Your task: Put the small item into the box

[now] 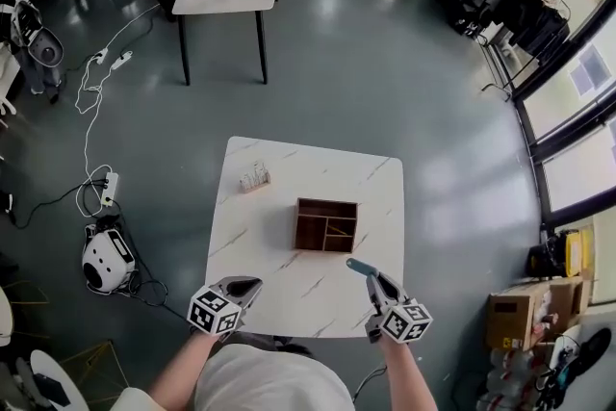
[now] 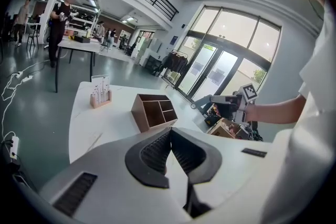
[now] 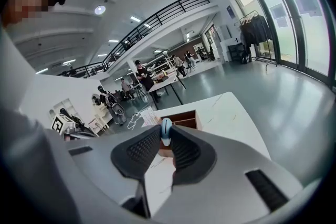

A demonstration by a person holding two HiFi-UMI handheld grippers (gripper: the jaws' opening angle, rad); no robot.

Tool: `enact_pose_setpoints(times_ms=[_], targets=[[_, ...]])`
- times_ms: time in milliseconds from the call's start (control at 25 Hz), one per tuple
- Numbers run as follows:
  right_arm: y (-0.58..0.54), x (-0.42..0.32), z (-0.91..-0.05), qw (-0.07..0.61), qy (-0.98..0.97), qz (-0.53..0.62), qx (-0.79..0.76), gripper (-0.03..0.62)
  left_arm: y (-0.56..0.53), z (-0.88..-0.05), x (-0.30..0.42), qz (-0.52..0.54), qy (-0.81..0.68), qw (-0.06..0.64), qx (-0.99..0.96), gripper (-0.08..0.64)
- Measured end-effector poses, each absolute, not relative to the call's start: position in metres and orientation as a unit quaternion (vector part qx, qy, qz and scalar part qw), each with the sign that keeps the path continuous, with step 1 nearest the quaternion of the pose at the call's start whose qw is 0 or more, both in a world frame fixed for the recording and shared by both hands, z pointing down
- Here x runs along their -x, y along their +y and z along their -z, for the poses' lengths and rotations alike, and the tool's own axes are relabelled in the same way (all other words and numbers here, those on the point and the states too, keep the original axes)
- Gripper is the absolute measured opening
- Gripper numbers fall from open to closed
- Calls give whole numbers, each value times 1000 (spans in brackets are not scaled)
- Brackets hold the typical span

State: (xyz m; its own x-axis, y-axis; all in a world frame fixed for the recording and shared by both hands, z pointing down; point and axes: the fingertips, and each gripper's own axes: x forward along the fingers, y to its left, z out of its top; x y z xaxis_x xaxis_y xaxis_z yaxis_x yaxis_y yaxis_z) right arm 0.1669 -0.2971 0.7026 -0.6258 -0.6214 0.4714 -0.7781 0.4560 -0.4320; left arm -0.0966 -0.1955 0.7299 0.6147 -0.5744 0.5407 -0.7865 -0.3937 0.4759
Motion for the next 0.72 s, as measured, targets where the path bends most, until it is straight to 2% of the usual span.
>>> enact_pose_setpoints(times_ms=[720], targets=[[-344,-122,-791,220,-819,-313,-428,76,-212,-756,125,-150,-415,398,-804,14]])
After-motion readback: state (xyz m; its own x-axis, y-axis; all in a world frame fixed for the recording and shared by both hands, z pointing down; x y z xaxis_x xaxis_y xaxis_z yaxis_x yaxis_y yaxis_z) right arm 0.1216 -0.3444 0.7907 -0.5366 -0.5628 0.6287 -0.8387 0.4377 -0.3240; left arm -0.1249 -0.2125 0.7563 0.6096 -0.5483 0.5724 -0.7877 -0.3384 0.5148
